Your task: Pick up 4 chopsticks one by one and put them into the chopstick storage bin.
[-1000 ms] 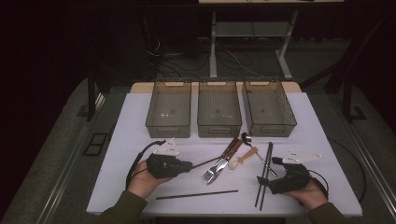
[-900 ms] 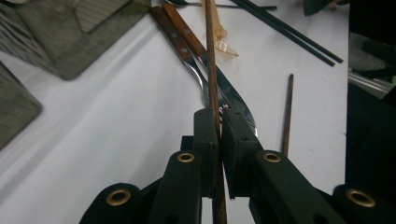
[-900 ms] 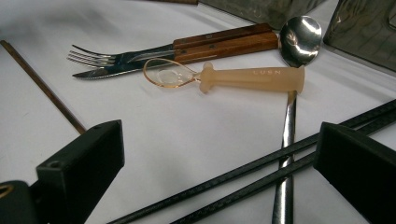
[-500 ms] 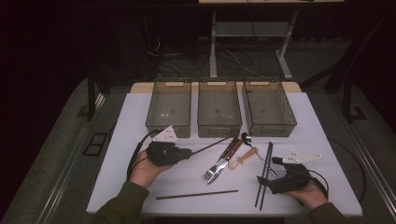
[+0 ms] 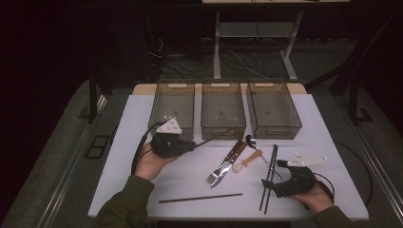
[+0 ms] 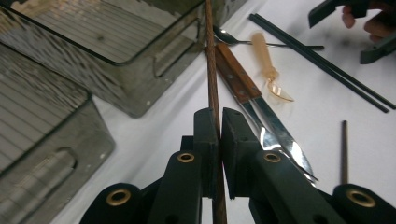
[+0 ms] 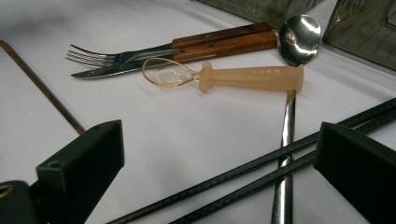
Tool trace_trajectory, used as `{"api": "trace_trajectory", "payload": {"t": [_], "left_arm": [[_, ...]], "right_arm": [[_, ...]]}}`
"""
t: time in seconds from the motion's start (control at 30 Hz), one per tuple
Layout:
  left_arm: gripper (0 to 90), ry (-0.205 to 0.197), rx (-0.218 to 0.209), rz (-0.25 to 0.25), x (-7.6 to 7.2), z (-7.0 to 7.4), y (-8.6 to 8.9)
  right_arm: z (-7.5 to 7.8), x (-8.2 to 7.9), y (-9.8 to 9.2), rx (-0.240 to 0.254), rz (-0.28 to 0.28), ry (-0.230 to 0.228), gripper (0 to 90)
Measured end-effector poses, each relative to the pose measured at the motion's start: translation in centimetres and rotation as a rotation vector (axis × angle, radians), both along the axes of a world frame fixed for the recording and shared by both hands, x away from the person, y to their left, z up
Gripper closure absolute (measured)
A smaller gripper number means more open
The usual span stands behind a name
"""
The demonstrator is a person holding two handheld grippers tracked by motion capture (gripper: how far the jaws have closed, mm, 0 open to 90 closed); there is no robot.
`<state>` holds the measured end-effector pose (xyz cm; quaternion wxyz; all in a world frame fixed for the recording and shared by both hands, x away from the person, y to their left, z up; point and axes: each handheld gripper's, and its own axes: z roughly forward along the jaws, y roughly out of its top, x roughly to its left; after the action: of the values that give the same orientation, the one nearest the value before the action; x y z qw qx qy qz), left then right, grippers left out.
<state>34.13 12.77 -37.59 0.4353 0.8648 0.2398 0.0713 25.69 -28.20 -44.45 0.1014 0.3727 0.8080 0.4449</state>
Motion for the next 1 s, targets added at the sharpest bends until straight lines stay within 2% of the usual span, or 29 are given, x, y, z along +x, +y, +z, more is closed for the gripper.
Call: {"api": "trace_trajectory", "payload": {"t": [0.23,0.37,0.43,0.57,0.67,0.9,1.0], "left_arm": [[84.7,-0.010,-0.016,0.033,1.4,0.7,0.5],[84.7,-0.021,-0.009,0.063,2.3,0.9,0.7],[84.7,-0.018,-0.020,0.075,2.8,1.0,0.9],[84.8,-0.015,-0.007,0.101,3.8,1.2,1.1],[84.7,-0.005,-0.014,0.119,4.4,1.4,1.3],[84.7,-0.005,0.022,0.157,5.7,1.6,1.4],[84.7,-0.004,0.039,0.191,6.5,1.7,1.6]], "right_arm": [[0.0,0.0,0.0,0.001,-0.001,0.001,1.6],[0.1,-0.1,0.0,0.011,-0.006,0.013,1.6],[0.1,-0.1,0.0,0.008,-0.004,0.006,1.6],[0.1,-0.1,-0.1,0.008,-0.003,-0.001,1.6],[0.2,-0.1,-0.1,0.009,-0.002,-0.003,1.6],[0.2,-0.2,-0.1,0.007,-0.002,-0.004,1.6],[0.2,-0.1,-0.2,0.009,-0.003,-0.004,1.6]]}}
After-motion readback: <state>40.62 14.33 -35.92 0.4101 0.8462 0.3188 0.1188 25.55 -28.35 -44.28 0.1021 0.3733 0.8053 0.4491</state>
